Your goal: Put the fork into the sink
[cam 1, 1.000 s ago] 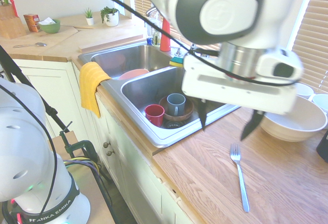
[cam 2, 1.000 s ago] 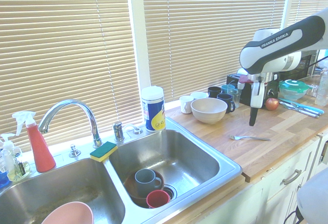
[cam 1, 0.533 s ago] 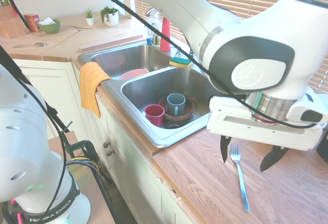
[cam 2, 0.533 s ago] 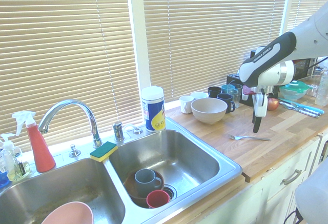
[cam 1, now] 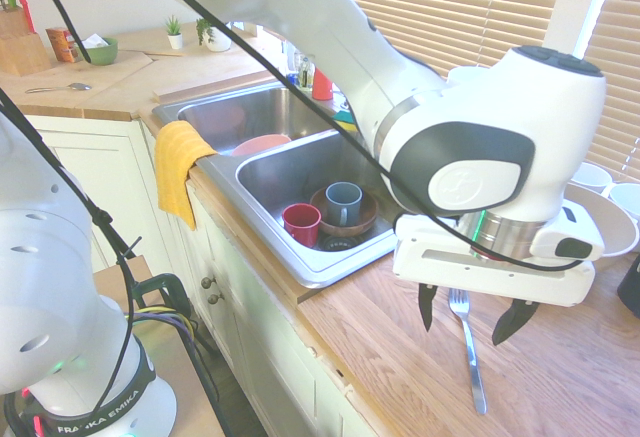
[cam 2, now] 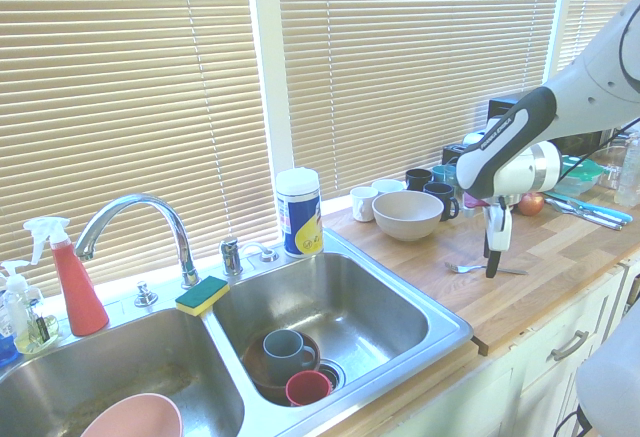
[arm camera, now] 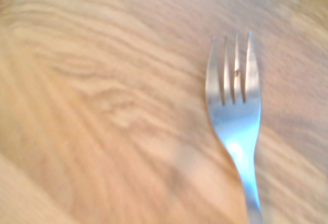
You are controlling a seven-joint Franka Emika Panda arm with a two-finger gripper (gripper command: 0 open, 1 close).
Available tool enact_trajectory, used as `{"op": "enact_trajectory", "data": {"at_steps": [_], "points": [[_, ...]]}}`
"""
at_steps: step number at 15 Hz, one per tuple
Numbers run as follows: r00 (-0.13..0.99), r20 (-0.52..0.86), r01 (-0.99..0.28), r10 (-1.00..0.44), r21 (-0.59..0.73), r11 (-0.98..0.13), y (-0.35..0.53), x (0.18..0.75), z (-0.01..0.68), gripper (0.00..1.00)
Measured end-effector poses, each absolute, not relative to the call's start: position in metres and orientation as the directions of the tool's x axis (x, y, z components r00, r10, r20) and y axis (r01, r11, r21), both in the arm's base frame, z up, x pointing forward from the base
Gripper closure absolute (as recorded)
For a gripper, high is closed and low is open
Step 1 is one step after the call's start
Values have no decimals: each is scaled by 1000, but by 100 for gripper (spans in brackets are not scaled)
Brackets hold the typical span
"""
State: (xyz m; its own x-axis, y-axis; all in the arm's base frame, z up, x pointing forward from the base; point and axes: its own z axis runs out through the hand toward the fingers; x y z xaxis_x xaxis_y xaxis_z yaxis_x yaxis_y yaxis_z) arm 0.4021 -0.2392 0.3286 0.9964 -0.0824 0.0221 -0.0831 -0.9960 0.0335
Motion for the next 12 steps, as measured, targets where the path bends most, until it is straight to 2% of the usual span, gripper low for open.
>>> {"op": "enact_trajectory", "data": {"at_steps": [7, 12], "points": [[996, 31, -86, -85, 39, -996, -230, 413, 315, 100], [991, -6, -130, -130, -13, -991, -229, 412, 316, 100]]}}
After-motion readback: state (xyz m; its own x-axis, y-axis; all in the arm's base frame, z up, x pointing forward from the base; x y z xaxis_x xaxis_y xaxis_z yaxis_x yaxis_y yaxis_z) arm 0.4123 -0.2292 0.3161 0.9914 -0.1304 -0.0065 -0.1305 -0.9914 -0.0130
